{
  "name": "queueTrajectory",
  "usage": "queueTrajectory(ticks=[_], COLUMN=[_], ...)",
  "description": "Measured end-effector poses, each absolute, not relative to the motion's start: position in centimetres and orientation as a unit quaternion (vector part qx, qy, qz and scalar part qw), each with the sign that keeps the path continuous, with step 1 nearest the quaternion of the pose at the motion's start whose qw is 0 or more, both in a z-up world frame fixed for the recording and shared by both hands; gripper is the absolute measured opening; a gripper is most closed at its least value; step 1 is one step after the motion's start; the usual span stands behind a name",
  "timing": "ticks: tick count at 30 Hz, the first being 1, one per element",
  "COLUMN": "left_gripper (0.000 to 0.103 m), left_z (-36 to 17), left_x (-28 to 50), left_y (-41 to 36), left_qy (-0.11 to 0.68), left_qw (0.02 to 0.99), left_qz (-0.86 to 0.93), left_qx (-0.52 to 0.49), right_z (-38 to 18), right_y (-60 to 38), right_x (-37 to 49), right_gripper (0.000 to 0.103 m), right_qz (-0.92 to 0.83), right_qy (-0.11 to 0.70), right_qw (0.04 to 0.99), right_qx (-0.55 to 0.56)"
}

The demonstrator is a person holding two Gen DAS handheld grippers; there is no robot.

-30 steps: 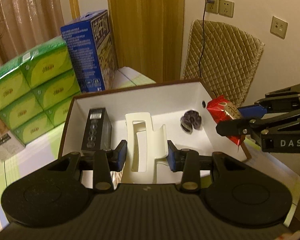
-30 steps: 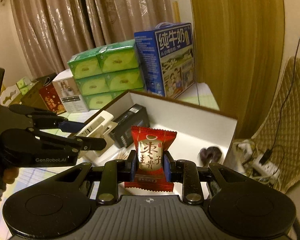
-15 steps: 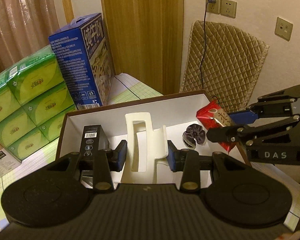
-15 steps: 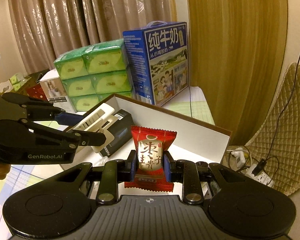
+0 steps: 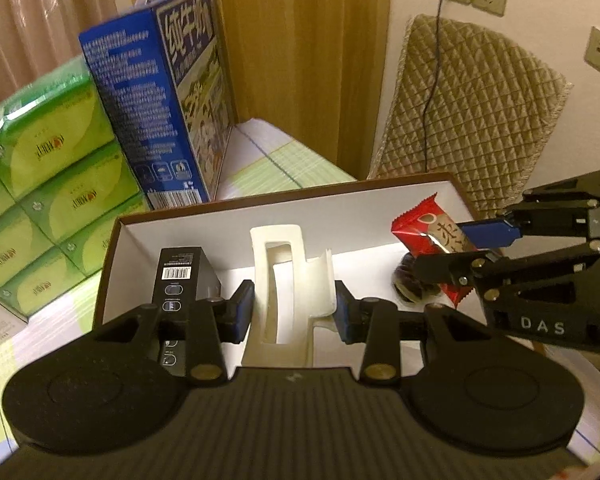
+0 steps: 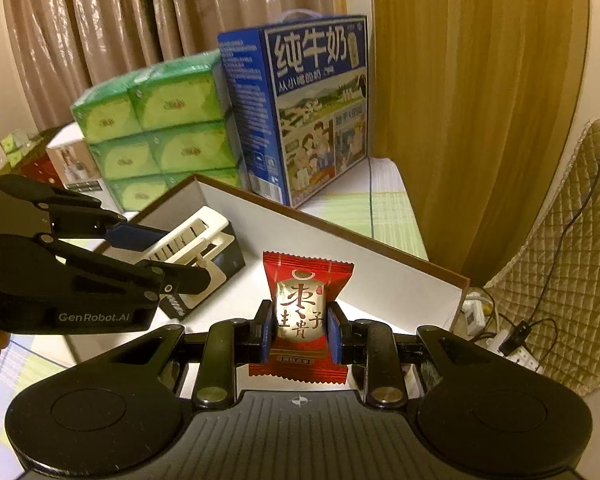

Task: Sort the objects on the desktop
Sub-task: 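Lift and carry the hair clip and candy packet into the cardboard box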

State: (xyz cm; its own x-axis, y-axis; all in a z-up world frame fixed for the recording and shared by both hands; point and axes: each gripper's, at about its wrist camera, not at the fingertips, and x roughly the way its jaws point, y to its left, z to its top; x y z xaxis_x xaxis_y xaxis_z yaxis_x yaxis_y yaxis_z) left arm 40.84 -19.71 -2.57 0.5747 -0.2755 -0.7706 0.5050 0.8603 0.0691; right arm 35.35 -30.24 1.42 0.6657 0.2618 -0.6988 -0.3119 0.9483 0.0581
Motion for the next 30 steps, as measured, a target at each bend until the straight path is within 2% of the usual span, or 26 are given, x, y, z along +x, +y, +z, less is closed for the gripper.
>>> queueTrajectory(ticks=[13,30], left_gripper=[0.036,0.036], left_z=[-7.6,-11.9], left_x=[46.1,49.8], left_y=[-20.6,-20.7], left_qy=[0.466,0.493], left_qw=[0.85,0.834], left_qz=[-0.199,-0.178], left_qx=[0.146,0.173], right_z=[-2.1,-4.5], right_y=[-30.2,-29.9], right_x=[40.3,43.3], right_gripper=[0.024,0.024], right_qz=[0.147,0.149], right_qy=[0.427,0.462], right_qw=[0.89,0.87], right_qx=[-0.07,-0.085])
